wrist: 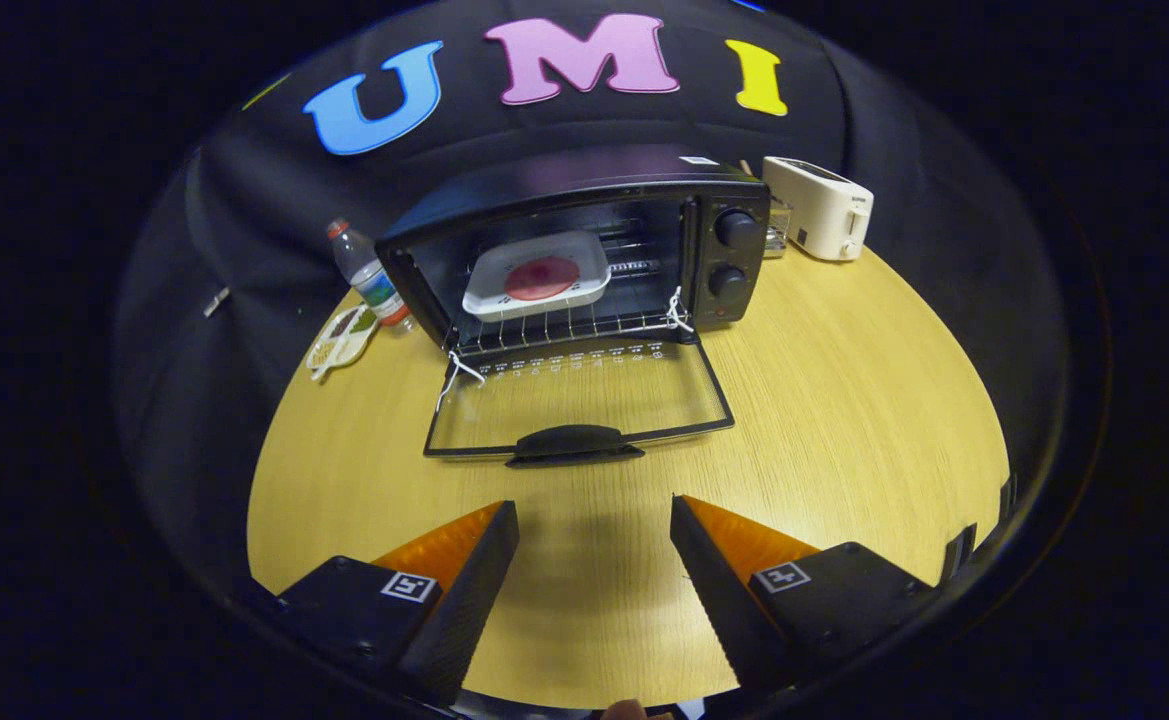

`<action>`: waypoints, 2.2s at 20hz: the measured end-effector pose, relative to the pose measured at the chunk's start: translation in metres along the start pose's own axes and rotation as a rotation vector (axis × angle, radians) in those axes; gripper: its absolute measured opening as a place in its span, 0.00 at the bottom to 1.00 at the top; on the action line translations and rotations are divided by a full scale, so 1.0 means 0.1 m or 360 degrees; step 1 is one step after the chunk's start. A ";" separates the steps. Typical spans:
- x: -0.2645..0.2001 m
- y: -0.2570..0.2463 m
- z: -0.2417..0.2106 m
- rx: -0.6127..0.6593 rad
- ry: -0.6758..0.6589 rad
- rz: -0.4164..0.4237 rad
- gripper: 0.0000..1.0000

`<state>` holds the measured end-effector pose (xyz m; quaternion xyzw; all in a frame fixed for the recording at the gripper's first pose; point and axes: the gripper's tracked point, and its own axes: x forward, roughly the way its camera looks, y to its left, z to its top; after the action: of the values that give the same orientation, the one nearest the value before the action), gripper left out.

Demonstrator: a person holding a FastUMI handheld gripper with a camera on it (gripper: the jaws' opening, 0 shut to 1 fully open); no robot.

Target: Open the toaster oven, put the food inside, and close the toaster oven door.

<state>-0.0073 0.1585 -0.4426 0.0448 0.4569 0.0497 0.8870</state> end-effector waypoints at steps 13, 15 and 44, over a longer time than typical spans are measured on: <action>0.84 0.23 -0.20 -0.0003 0.0161 -0.0093 0.99; 0.92 0.21 -0.17 0.0007 0.0172 -0.0108 0.99; -0.66 0.22 1.49 0.0066 -0.0643 0.0044 0.99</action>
<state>0.0750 0.1669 -0.3000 0.0782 0.2699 0.0424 0.9588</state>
